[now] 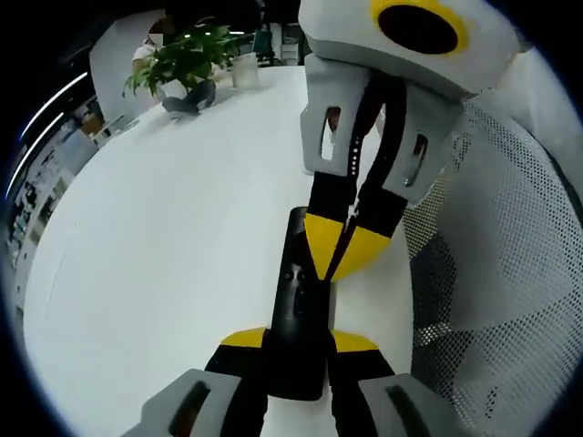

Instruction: Press the specified remote control buttons in sequence, fully releasing each button before pressing the next.

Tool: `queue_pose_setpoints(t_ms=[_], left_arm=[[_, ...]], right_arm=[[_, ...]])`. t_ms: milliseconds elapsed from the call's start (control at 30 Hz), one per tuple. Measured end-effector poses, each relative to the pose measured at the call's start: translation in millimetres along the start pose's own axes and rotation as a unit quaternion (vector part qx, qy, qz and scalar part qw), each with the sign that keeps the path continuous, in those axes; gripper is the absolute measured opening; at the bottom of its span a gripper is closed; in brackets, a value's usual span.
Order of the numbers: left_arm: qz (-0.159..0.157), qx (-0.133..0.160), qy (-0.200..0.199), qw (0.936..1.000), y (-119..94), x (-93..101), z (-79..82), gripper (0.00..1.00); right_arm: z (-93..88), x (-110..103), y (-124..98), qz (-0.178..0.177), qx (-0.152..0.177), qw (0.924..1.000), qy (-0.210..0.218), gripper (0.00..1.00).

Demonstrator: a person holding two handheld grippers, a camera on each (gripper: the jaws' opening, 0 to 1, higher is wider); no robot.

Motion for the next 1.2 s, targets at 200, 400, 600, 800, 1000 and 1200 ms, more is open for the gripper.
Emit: queue_pose_setpoints(t_ms=[200,400,600,800,1000,1200], left_arm=[[0.001,0.001,-0.001,1.0000,0,1.0,0.0,0.23],[0.001,-0.008,0.002,1.0000,0,0.9,1.5,0.23],[0.002,-0.002,-0.005,1.0000,0,1.1,0.1,0.23],[0.003,0.000,-0.006,1.0000,1,1.1,-0.5,0.23],[0.003,0.003,-0.007,1.0000,0,1.4,-0.7,0.23],[0.004,0.003,-0.006,1.0000,1,1.0,-0.6,0.23]], right_arm=[[-0.6,0,1,-0.001,-0.010,0.9999,-0.010,0.00],[-4.2,2,-1,0.003,0.011,0.9991,0.040,0.00],[-7.2,5,-4,0.004,0.021,0.9973,0.071,0.00],[-7.5,15,-10,-0.025,0.032,0.9956,0.084,0.00],[-5.0,13,-2,-0.010,0.017,0.9979,0.061,0.00],[0.4,16,0,-0.012,-0.014,0.9998,0.000,0.00]])
Point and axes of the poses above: the point that each gripper's makers call its tool centre point, and the gripper's own axes: y roughly forward along the fingers, x roughly to its right, z roughly out of its top, the point moved 8 cm from there along -y, roughly backward along the fingers, and after that the axes turned 1 degree about x, right-handed, at the moved point
